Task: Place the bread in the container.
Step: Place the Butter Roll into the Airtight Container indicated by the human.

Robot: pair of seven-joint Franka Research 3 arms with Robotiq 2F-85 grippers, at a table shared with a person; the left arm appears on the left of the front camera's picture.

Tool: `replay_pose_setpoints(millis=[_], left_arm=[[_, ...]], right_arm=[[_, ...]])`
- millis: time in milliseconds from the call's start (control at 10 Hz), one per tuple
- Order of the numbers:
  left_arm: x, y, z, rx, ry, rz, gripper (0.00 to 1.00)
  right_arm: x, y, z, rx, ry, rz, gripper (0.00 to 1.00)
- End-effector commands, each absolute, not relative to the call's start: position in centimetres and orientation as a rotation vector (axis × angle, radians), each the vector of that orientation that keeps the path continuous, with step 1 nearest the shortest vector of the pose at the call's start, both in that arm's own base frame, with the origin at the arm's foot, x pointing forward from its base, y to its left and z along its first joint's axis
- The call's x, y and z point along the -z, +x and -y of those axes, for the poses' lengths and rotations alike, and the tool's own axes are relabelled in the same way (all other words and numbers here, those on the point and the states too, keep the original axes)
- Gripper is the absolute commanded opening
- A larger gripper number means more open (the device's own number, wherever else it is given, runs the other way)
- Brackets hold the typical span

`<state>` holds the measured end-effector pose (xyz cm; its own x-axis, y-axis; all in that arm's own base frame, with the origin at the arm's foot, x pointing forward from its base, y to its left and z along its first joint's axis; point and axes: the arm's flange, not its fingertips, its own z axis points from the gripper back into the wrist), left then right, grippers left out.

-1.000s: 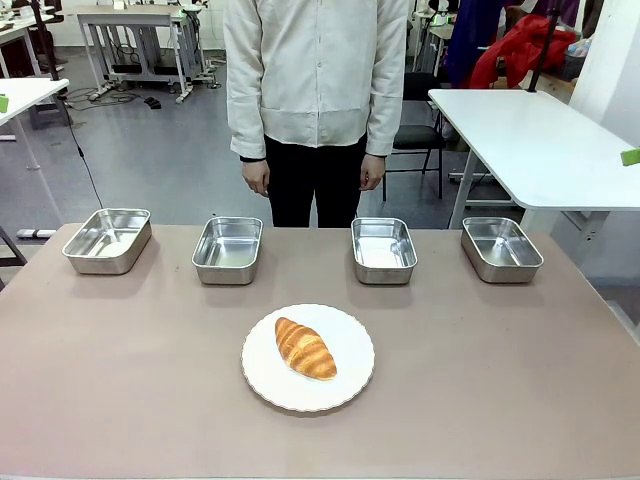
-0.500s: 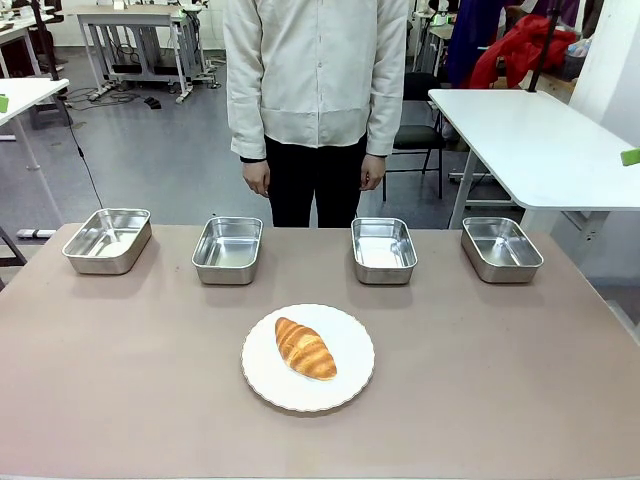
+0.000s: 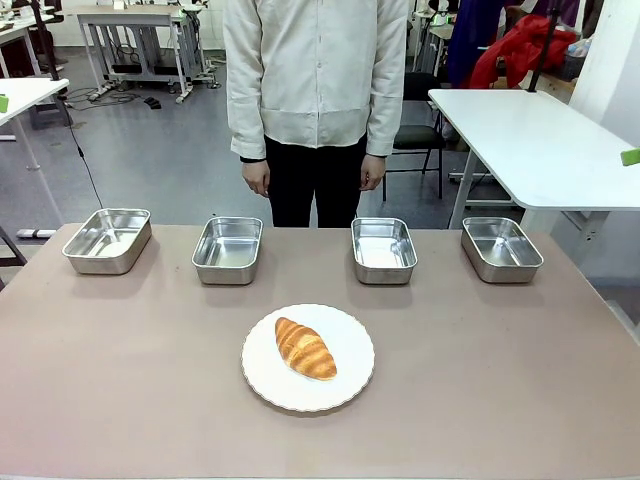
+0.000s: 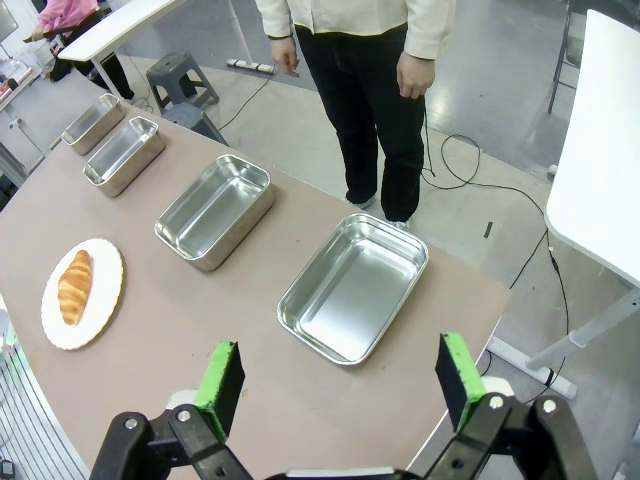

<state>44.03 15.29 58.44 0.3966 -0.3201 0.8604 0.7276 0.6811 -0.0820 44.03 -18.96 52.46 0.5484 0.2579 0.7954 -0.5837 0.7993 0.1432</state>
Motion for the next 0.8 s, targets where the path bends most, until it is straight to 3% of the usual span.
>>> replay_pose_setpoints(millis=[0, 700], left_arm=[[-58.58, 44.05, -15.28, 0.705, -0.505, 0.958, 1.0], [-58.58, 44.05, -15.28, 0.705, -0.505, 0.958, 1.0]], right_arm=[[-52.43, 44.22, 18.95, -0.515, 0.431, 0.87, 1.0], [-52.43, 44.22, 18.95, -0.515, 0.431, 0.87, 1.0]])
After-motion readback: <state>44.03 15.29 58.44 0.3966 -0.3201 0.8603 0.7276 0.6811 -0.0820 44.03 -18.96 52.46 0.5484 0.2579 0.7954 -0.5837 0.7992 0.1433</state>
